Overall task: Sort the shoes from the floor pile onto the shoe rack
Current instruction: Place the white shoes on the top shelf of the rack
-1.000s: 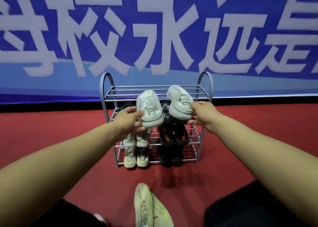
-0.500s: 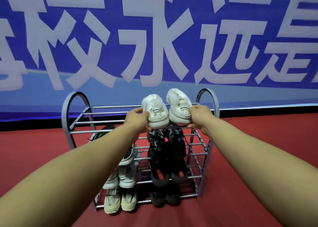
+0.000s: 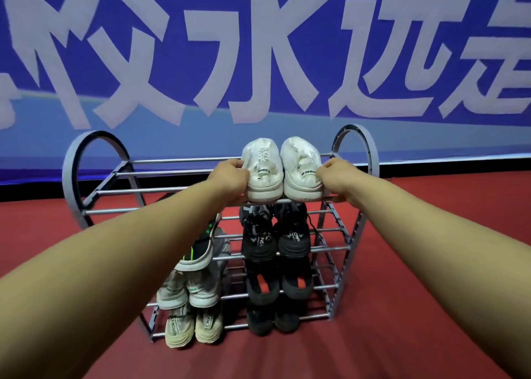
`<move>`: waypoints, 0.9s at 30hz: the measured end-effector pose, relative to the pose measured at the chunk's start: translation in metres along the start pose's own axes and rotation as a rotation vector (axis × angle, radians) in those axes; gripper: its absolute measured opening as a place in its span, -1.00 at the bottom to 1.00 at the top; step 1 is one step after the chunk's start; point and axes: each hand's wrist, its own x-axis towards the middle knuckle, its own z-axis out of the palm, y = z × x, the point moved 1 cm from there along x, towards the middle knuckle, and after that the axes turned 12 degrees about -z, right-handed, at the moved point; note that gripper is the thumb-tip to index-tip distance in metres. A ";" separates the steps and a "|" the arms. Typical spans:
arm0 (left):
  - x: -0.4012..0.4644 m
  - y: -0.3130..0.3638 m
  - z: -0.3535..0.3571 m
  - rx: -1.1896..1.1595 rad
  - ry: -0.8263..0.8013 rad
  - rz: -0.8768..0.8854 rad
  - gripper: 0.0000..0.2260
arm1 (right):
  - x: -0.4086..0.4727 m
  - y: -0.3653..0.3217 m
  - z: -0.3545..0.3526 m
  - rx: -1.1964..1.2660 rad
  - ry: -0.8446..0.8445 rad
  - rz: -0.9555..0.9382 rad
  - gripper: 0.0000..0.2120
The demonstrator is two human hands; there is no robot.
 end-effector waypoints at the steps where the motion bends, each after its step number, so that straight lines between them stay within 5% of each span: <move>1: -0.001 -0.001 -0.001 0.024 0.006 0.009 -0.73 | -0.002 0.001 0.000 -0.062 -0.024 -0.013 -0.78; 8: -0.012 -0.004 0.001 0.161 0.052 0.063 -0.78 | -0.016 -0.002 -0.002 -0.061 -0.066 0.019 -0.65; 12: -0.028 -0.005 -0.001 0.184 0.020 0.050 -0.65 | -0.035 -0.013 0.001 -0.127 0.126 0.003 -0.62; 15: -0.050 -0.011 -0.006 0.237 0.194 0.165 -0.61 | -0.064 -0.021 0.014 -0.107 0.272 -0.083 -0.63; 20: -0.096 -0.060 -0.010 0.063 0.325 0.305 -0.81 | -0.118 -0.016 0.068 0.057 0.302 -0.158 -0.70; 23: -0.113 -0.112 -0.006 0.048 0.273 0.264 -0.87 | -0.151 0.000 0.120 0.091 0.220 -0.129 -0.73; 27: -0.125 -0.199 0.000 -0.005 0.263 0.053 -0.86 | -0.197 0.032 0.197 0.377 0.002 0.168 -0.82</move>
